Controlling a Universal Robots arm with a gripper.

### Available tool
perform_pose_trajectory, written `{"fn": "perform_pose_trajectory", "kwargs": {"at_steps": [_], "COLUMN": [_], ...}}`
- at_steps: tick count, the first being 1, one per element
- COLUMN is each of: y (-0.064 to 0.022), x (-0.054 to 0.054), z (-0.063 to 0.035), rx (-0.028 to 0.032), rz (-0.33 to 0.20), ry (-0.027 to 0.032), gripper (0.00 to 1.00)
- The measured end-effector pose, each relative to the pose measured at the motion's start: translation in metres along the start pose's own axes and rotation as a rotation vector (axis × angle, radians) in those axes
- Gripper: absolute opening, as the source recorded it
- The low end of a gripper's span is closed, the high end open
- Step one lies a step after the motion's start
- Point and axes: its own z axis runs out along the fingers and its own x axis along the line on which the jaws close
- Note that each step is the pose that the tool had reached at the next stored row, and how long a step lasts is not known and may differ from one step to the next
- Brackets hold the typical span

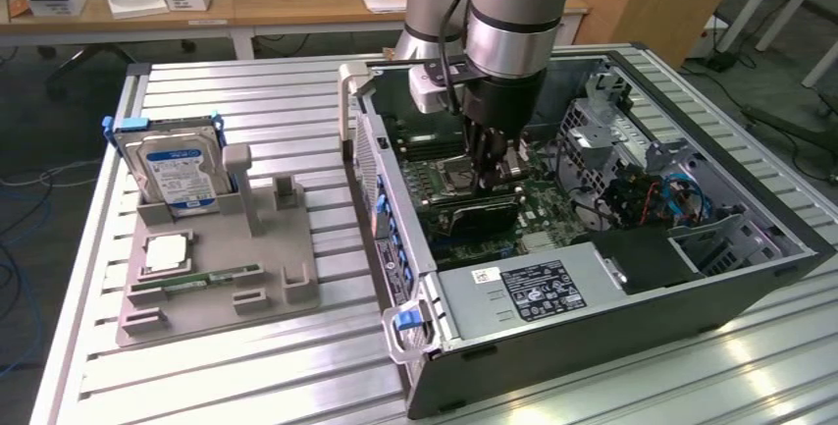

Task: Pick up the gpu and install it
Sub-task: 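Press down on the gpu until it lock into place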

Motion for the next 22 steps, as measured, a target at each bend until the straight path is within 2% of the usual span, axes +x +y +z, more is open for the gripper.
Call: {"fn": "perform_pose_trajectory", "kwargs": {"at_steps": [12, 13, 14, 16, 19, 22], "y": [-0.0002, -0.0007, -0.0013, -0.0029, -0.0071, -0.0097], "x": [0.0, 0.0, 0.0, 0.0, 0.0, 0.0], "z": [0.0, 0.0, 0.0, 0.0001, 0.0004, 0.0008], "rx": [-0.0004, -0.003, -0.0092, -0.0253, -0.0389, -0.041], "rz": [0.0, 0.0, 0.0, 0.0, -0.001, 0.0], "ry": [0.0001, 0.0, 0.0, -0.0001, -0.0001, -0.0002], "gripper": [0.1, 0.1, 0.1, 0.1, 0.1, 0.1]}}
